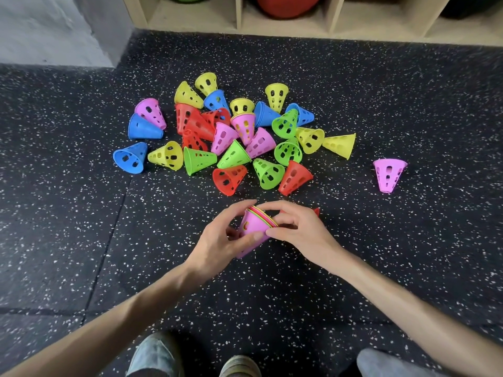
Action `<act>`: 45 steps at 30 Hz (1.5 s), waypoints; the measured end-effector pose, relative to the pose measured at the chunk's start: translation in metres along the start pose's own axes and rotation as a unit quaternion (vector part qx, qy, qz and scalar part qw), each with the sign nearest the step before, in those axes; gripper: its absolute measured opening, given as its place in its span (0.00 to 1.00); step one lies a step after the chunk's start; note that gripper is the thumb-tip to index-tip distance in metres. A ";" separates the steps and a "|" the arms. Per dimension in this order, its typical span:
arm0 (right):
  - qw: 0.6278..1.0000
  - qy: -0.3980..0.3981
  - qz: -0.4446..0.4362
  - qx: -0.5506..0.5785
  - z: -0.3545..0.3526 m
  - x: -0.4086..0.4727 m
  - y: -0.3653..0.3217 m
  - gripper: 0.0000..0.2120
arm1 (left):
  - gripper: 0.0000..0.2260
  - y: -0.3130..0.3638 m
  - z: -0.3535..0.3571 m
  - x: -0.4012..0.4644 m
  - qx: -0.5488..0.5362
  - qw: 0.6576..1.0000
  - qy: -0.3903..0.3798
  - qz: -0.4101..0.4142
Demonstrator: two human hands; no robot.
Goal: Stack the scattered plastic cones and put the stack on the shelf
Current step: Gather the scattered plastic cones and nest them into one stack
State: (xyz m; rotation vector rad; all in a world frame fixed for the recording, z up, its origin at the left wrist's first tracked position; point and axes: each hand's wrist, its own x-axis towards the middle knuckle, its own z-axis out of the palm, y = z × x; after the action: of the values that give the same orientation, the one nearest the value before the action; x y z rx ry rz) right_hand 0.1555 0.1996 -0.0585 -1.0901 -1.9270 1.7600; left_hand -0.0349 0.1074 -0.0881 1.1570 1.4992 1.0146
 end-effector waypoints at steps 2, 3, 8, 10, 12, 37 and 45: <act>1.000 0.003 -0.001 -0.005 -0.002 -0.001 0.001 0.21 | 0.27 0.003 0.002 -0.001 -0.001 1.000 0.004 -0.003; 1.000 0.006 -0.003 -0.010 -0.004 -0.002 0.002 0.21 | 0.28 0.004 0.004 -0.001 -0.006 1.000 0.006 -0.004; 0.998 0.027 -0.004 -0.058 -0.026 0.000 0.010 0.16 | 0.27 0.005 0.008 0.001 -0.017 1.000 0.010 0.001; 0.991 0.061 0.005 -0.118 -0.051 0.002 0.016 0.16 | 0.27 0.003 0.008 0.002 -0.022 1.000 0.014 0.000; 0.979 0.108 0.014 -0.172 -0.081 0.002 0.021 0.16 | 0.27 0.001 0.007 0.003 -0.012 1.000 0.020 0.000; 0.869 0.184 0.136 -0.439 -0.208 0.058 0.038 0.22 | 0.28 -0.005 0.003 0.008 -0.018 0.999 0.013 -0.026; 0.890 0.106 0.082 -0.435 -0.193 0.106 0.015 0.23 | 0.28 0.002 -0.011 0.036 -0.024 0.999 0.017 -0.023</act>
State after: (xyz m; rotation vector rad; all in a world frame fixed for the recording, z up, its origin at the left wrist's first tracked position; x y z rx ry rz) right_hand 0.2207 0.4106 -0.0625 -1.6628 -2.5809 0.7160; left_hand -0.0492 0.1421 -0.0912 1.0717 1.5137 1.0387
